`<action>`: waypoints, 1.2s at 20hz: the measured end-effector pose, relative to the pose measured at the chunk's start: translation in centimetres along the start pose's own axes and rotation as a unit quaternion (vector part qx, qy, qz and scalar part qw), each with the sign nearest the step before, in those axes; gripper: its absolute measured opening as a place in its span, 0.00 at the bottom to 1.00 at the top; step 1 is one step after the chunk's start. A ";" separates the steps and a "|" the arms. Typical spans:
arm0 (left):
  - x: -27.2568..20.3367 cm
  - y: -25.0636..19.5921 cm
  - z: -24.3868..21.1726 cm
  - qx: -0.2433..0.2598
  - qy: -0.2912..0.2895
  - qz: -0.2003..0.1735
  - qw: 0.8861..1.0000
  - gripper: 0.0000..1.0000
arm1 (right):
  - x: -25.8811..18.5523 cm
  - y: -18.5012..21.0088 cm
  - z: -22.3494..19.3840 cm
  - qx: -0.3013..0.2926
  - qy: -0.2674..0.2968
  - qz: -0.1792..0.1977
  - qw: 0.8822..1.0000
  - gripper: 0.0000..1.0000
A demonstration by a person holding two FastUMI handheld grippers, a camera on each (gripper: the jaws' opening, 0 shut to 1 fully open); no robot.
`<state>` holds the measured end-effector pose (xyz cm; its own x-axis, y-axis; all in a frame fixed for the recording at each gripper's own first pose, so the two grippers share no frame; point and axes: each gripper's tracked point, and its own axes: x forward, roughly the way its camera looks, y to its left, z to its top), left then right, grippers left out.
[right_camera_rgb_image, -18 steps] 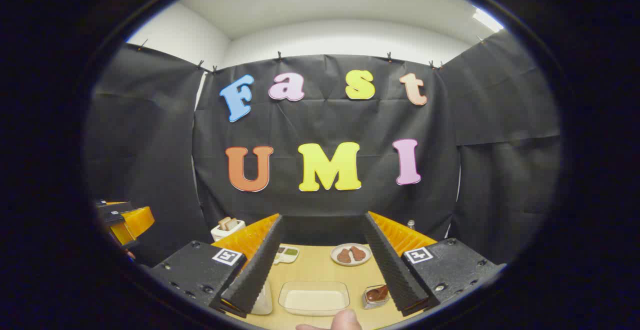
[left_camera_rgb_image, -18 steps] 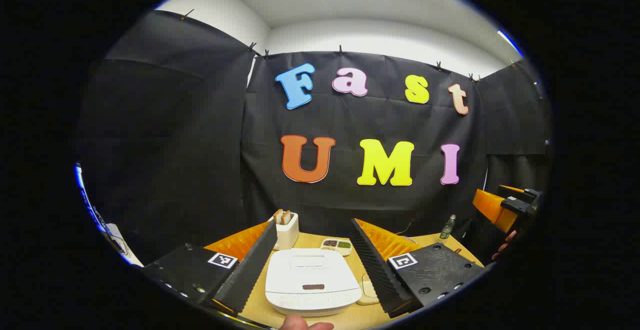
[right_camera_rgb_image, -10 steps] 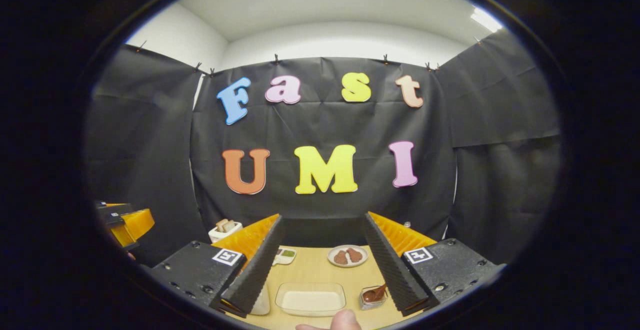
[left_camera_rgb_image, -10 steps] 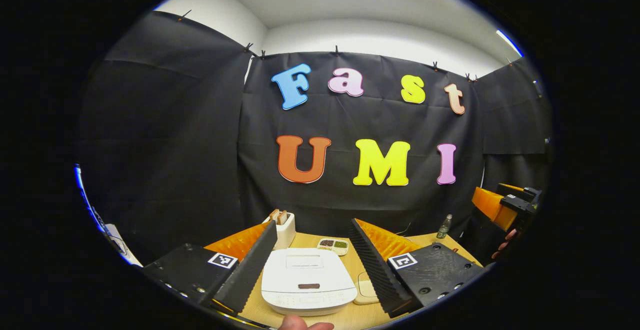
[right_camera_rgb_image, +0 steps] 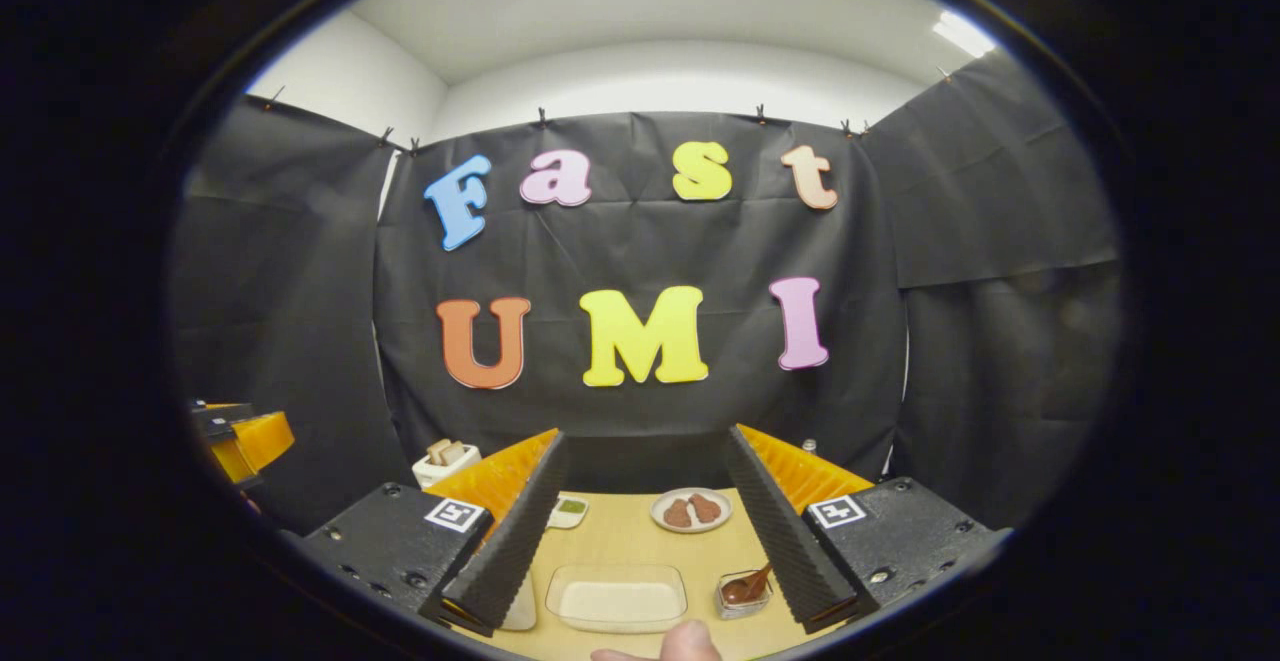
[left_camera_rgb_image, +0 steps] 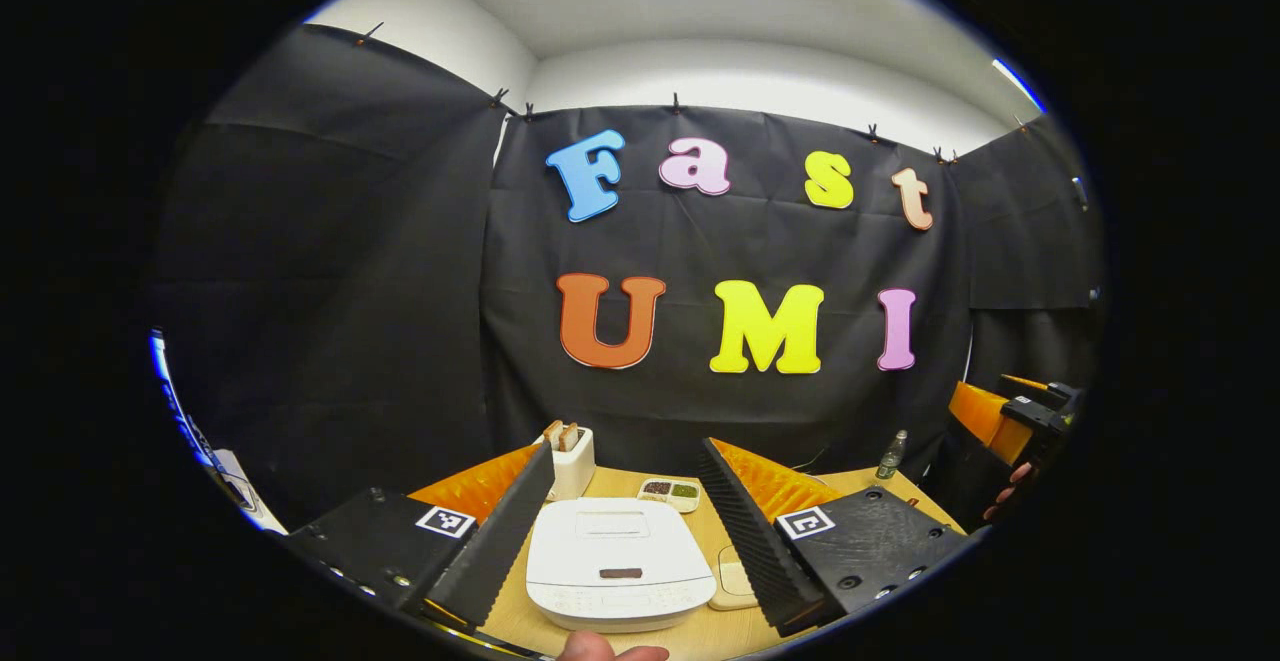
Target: Close the left gripper, press the button to open the rice cooker; take a wooden spoon from the chopstick holder with the right hand, scoop a spoonful of rice and pour it into the rice cooker, then put the wooden spoon back into the chopstick holder.
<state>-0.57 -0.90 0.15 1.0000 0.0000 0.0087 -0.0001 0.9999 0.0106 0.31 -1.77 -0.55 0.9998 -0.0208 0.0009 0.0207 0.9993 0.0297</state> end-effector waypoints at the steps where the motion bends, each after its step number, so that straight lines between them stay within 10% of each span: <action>1: 0.1 0.1 -0.2 0.001 0.001 0.001 1.000 0.94 | 0.0 0.3 -0.1 0.000 0.001 0.004 1.000 1.00; 24: 1.7 -1.6 -3.2 0.014 0.060 -0.007 0.998 0.94 | 0.6 -2.5 -1.7 -0.016 0.010 -0.016 1.000 0.99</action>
<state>1.11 -2.43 -3.08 0.9936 -0.0115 -0.1121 0.0159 0.9991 0.0385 0.86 -4.24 -2.31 0.9984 -0.0533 -0.0202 0.0533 0.9986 -0.0027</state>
